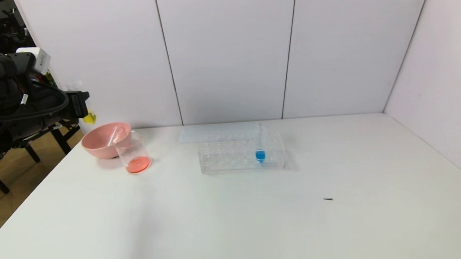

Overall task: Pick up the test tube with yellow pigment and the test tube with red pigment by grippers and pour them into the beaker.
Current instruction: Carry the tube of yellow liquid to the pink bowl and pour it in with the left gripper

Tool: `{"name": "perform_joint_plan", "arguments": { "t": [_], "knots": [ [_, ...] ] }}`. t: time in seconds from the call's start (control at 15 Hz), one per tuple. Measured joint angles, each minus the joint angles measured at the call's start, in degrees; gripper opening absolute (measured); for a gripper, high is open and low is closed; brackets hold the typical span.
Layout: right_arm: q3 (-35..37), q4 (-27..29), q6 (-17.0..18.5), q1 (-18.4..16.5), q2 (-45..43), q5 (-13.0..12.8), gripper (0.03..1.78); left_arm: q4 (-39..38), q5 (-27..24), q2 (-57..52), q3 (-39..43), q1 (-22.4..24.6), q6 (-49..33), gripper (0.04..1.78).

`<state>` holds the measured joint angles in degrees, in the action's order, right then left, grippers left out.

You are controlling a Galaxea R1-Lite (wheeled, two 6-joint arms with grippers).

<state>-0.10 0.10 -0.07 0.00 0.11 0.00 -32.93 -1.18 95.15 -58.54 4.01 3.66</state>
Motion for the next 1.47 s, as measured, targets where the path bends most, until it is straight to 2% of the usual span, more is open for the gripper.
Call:
{"name": "perform_joint_plan", "arguments": {
  "t": [0.67,0.93,1.13,1.47],
  "knots": [
    [0.0,0.0,0.0,0.0,0.0,0.0,1.70,-0.1,-1.3,1.3,0.9,1.9,-0.6,0.45],
    [0.0,0.0,0.0,0.0,0.0,0.0,1.70,-0.3,-5.3,2.4,1.3,1.9,1.0,0.45],
    [0.0,0.0,0.0,0.0,0.0,0.0,1.70,-0.3,-5.4,3.4,1.2,1.8,3.9,0.45],
    [0.0,0.0,0.0,0.0,0.0,0.0,1.70,-0.4,-5.4,4.8,0.9,1.8,3.9,0.45]
  ]
}}
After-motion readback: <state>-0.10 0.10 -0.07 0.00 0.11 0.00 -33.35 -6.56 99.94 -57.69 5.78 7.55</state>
